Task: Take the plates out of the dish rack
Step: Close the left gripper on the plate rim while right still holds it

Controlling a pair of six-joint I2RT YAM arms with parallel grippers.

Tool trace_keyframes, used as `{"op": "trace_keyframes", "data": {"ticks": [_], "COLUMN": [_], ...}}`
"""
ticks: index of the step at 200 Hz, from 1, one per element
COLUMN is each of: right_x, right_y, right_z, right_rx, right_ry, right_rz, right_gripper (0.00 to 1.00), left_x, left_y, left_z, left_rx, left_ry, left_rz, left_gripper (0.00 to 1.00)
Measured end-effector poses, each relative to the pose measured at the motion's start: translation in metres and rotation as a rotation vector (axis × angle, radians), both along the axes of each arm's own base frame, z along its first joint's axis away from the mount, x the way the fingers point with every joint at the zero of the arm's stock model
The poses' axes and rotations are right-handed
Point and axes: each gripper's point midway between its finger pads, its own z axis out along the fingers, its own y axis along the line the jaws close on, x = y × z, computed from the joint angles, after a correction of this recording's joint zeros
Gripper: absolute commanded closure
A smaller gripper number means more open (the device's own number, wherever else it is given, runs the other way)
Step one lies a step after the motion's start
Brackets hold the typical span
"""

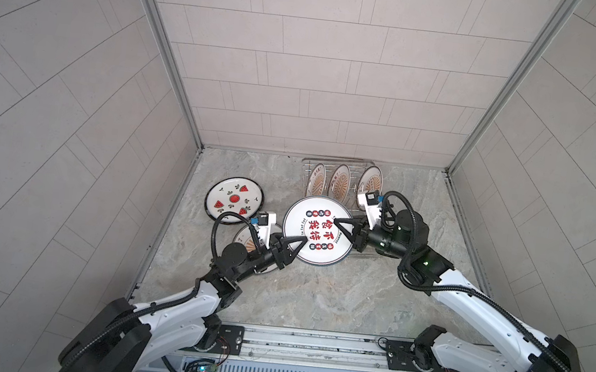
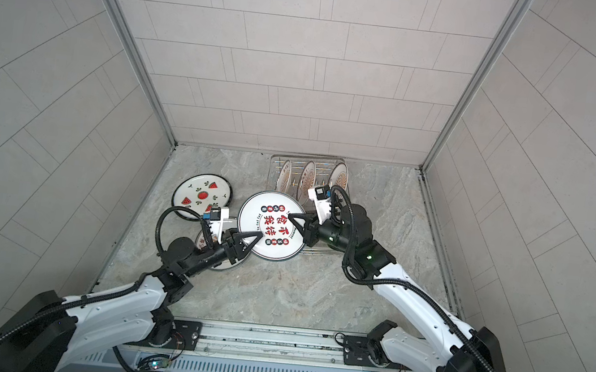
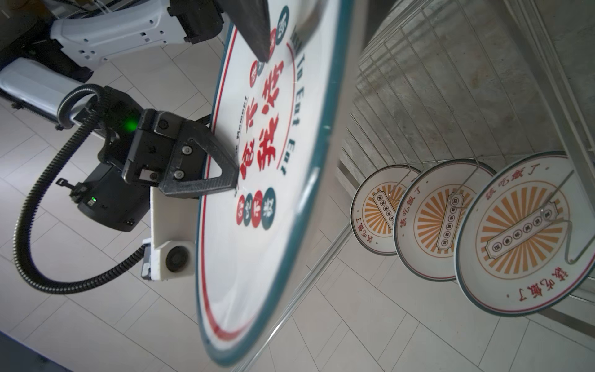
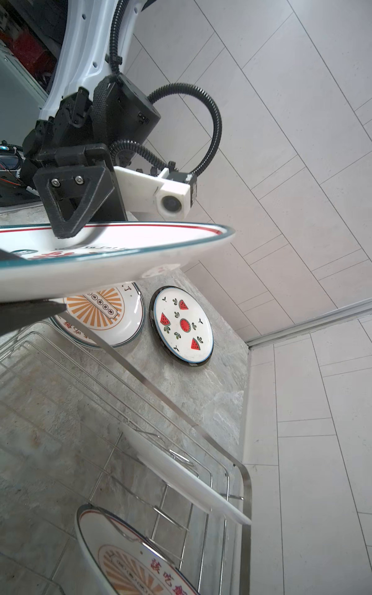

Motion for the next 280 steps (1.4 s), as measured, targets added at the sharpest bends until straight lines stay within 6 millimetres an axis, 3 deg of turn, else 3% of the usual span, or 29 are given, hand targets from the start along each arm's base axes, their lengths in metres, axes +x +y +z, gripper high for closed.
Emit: {"op": "trace_keyframes", "data": {"ticks": [52, 113, 180, 198, 211, 219, 280], "right_x": [0.000, 0.007, 0.024, 0.021, 0.019, 0.019, 0.024], "right_y": [0.001, 0.006, 0.012, 0.014, 0.016, 0.016, 0.012], "right_z": [0.006, 0.006, -0.020, -0.025, -0.027, -0.027, -0.030], "right_rx": [-0.022, -0.035, -0.120, -0.137, -0.147, -0.151, -0.170], "right_ry": [-0.001, 0.006, 0.059, 0.068, 0.072, 0.073, 0.089], "right_rz": [-0.001, 0.014, -0.025, -0.016, -0.011, -0.010, -0.054], "right_gripper": [0.90, 0.87, 0.63, 0.32, 0.20, 0.01, 0.00], "left_x": [-0.002, 0.000, 0.004, 0.002, 0.001, 0.001, 0.003], "left_y": [0.002, 0.004, 0.011, 0.015, 0.017, 0.018, 0.026], "left_z": [-0.001, -0.001, -0.013, -0.014, -0.012, -0.012, -0.017], "left_rx": [-0.017, -0.049, -0.012, -0.005, -0.005, -0.005, 0.015], "left_ry": [0.042, 0.090, 0.124, 0.122, 0.115, 0.111, 0.127], "left_rz": [-0.005, -0.003, 0.056, 0.069, 0.076, 0.081, 0.131], "left_gripper": [0.88, 0.96, 1.00, 1.00, 1.00, 1.00, 1.00]}}
